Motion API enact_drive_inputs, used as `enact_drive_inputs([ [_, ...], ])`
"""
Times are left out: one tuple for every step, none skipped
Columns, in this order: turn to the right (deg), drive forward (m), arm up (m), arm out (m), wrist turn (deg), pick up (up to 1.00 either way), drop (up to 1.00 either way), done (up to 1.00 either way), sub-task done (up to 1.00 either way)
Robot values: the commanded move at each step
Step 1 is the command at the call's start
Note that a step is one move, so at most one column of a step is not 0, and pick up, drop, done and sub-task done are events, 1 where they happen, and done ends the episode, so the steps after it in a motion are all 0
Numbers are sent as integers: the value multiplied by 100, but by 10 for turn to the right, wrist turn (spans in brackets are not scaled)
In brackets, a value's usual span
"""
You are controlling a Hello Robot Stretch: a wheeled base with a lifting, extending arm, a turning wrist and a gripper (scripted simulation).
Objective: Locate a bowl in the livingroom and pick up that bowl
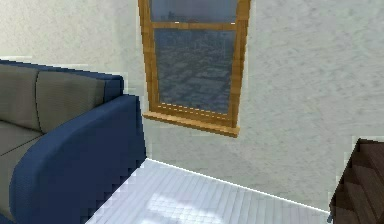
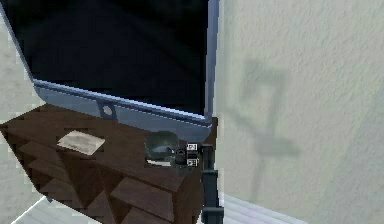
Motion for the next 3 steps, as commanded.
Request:
enact_drive_inputs([
  [0, 0, 0, 0, 0, 100, 0, 0, 0],
  [0, 0, 10, 0, 0, 0, 0, 0, 0],
  [0, 0, 0, 0, 0, 0, 0, 100, 0],
])
